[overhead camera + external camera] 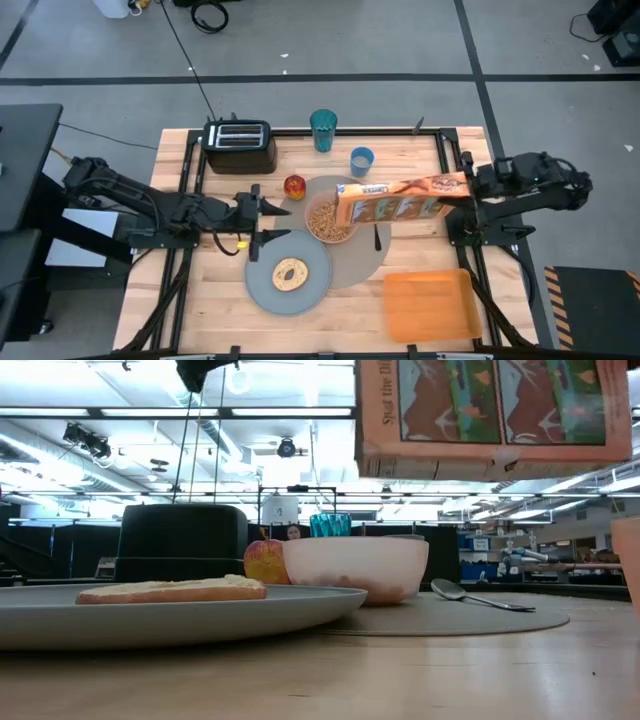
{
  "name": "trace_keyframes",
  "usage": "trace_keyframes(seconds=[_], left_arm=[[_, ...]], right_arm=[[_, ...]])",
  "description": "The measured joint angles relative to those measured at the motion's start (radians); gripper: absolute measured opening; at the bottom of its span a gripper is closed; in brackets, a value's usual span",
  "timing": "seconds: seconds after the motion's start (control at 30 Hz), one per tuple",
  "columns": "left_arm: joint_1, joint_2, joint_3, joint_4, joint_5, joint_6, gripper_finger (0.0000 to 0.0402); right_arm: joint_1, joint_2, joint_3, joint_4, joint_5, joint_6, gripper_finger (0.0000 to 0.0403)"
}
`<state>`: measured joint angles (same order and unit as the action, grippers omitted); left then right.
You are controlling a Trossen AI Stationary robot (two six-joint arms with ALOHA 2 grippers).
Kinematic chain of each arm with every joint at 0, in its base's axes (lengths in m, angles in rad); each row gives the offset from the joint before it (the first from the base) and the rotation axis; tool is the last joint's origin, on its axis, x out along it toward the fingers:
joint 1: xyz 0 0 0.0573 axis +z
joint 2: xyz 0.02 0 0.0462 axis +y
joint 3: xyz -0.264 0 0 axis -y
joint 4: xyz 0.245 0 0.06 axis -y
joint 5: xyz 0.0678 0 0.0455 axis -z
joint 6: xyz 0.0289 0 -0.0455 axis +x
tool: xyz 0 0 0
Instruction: Arrange a breakfast setting
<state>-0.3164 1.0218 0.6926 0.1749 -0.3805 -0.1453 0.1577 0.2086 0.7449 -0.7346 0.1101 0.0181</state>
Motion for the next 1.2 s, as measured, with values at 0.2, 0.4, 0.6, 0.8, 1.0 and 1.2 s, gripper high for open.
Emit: trace_keyframes(seconds=[0.2,0.4,0.6,0.8,1.0,1.2], left_arm=[[-0.002,0.053,0.000,0.117,0.000,0.073,0.0222],[-0.002,0.157,-0.056,0.351,0.013,0.106,0.0222],[0.006,0.293,-0.165,0.735,0.014,0.165,0.0222],[0.011,0.367,-0.170,0.809,0.017,0.179,0.0222],[0.013,0.365,-0.170,0.832,0.016,0.192,0.0222],[0.062,0.379,-0.153,0.865,0.016,0.184,0.0234]], right_arm=[[0.000,-0.184,-0.074,0.003,0.000,0.008,0.0206],[0.000,-0.194,-0.068,0.060,0.006,-0.016,0.0205],[0.000,-0.195,-0.133,0.285,0.013,-0.083,0.0205],[0.000,-0.197,-0.180,0.358,0.030,-0.126,0.0205],[0.000,-0.197,-0.180,0.462,-0.006,-0.129,0.0205],[0.000,-0.196,-0.231,0.693,-0.061,-0.161,0.0205]])
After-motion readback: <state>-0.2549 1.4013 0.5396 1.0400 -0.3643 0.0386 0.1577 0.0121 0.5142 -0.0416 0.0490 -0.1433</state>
